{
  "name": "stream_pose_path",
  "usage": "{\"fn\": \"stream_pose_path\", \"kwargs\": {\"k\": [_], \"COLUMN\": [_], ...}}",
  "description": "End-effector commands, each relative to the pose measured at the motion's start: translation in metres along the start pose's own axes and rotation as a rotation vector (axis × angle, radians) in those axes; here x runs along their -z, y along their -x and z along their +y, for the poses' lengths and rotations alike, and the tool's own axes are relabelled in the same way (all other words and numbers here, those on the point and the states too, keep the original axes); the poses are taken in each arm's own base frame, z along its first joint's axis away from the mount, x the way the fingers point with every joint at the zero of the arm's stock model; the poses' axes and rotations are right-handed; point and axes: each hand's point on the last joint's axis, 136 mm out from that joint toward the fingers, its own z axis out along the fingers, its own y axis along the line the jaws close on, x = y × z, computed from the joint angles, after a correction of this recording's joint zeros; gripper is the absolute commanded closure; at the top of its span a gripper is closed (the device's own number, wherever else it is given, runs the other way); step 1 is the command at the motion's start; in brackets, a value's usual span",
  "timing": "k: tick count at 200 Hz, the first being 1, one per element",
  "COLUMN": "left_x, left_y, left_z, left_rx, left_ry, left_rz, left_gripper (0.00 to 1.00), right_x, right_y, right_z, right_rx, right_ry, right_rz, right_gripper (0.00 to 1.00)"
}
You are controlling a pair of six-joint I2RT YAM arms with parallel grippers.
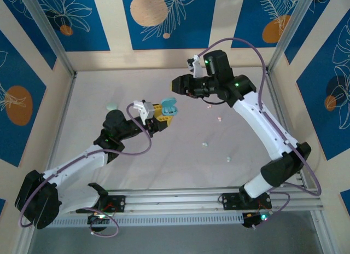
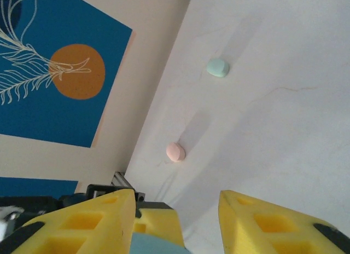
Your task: Insert wireless bluetooth earbuds into charging case
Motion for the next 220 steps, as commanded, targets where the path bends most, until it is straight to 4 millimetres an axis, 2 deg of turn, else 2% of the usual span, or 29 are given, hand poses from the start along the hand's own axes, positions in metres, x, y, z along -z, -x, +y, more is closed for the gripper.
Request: {"fn": "stream_pose_path", "kwargs": {"k": [1,29,59,90,159,220], "left_x": [0.001,0.0,0.0,0.0,0.001,-0.001], "left_y": [0.02,0.022,0.028,0.03,0.04,0.04], "left_z": [-0.009,-0.008,-0.008,-0.008,-0.009,-0.007], "left_rx": [-0.039,-0.041,-0.045,-0.046,-0.034,-0.042], "left_ry": [-0.028,-0.022,-0.023,-0.018,-0.025,-0.021], "left_rz": [-0.049,-0.062,-0.074,-0.082,-0.123,-0.122], "left_gripper": [0.64,0.63,0.63,0.64,0.63,0.63], "right_x": [0.004,0.002,0.001,0.004,0.014,0.009], "right_y": [-0.015,-0.033,-0.048,-0.058,-0.069,-0.082], "right_z": [0.01,0.007,0.0,0.008,0.021,0.023], "right_rx": [0.034,0.123,0.089,0.05,-0.174,-0.284], "right_ry": [0.034,-0.022,-0.005,0.082,0.384,0.48], "right_rz": [0.085,0.127,0.202,0.214,0.276,0.381], "right_gripper": [0.55,0.55,0.54,0.54,0.48,0.49]}}
